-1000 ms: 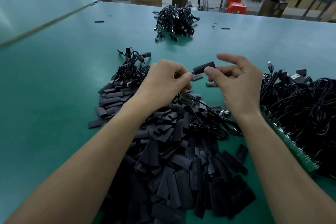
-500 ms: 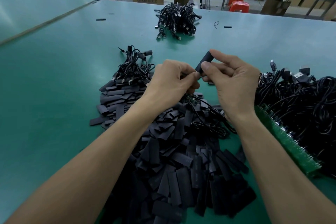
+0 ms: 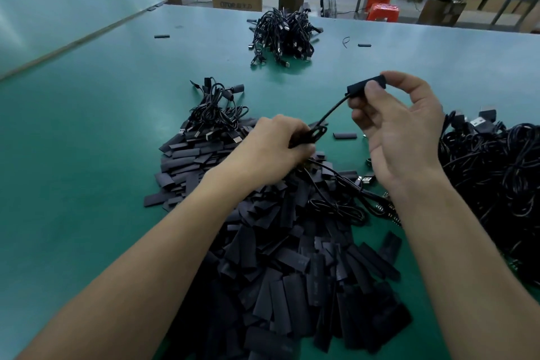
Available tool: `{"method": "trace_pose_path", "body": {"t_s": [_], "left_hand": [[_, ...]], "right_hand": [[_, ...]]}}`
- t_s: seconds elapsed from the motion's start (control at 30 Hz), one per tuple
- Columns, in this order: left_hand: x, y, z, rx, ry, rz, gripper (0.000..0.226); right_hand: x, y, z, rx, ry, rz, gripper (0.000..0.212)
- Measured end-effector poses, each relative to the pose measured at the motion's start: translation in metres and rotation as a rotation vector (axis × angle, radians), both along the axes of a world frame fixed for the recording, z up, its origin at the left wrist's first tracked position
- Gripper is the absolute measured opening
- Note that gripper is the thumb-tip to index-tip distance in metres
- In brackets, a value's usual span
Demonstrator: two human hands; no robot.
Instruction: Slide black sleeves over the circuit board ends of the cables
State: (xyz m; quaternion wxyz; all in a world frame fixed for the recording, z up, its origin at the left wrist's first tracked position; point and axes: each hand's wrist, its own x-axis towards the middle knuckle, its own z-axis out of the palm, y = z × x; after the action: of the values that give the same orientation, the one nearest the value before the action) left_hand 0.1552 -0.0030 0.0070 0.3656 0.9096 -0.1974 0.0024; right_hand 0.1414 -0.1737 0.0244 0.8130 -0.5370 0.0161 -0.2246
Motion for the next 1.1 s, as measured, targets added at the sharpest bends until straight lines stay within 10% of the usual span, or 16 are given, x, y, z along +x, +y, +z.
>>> {"method": "trace_pose_path", "body": {"t_s": [0.1, 0.23, 0.43, 0.77, 0.87, 0.97, 1.1], "left_hand": [[0.005, 0.004, 0.004, -0.113, -0.11, 0.114, 0.014], [0.021, 0.018, 0.009, -0.32, -0.202, 0.353, 0.017], [0.064, 0.044, 0.005, -0.204, -0.076, 0.635, 0.015], [0.051, 0.037, -0.004, 0.041, -0.024, 0.638, 0.056], [0.026, 0.02, 0.003, -0.241, -0.226, 0.399, 0.029], [0.007, 0.005, 0.014, -0.682, 0.069, 0.03, 0.027], [0.001, -0.002, 0.015, -0.815, 0.169, -0.116, 0.016]], "right_hand": [[0.002, 0.002, -0.003, -0.138, 0.108, -0.04, 0.021], [0.001, 0.012, -0.018, -0.879, 0.252, 0.038, 0.041], [-0.007, 0.026, -0.032, -1.416, 0.357, 0.144, 0.024], [-0.001, 0.005, -0.014, -0.763, 0.234, 0.218, 0.009], [-0.002, 0.006, -0.008, -0.588, 0.197, 0.282, 0.012], [-0.004, 0.008, -0.004, -0.46, 0.15, 0.315, 0.015], [-0.011, 0.01, 0.004, -0.253, 0.097, 0.394, 0.015]]}}
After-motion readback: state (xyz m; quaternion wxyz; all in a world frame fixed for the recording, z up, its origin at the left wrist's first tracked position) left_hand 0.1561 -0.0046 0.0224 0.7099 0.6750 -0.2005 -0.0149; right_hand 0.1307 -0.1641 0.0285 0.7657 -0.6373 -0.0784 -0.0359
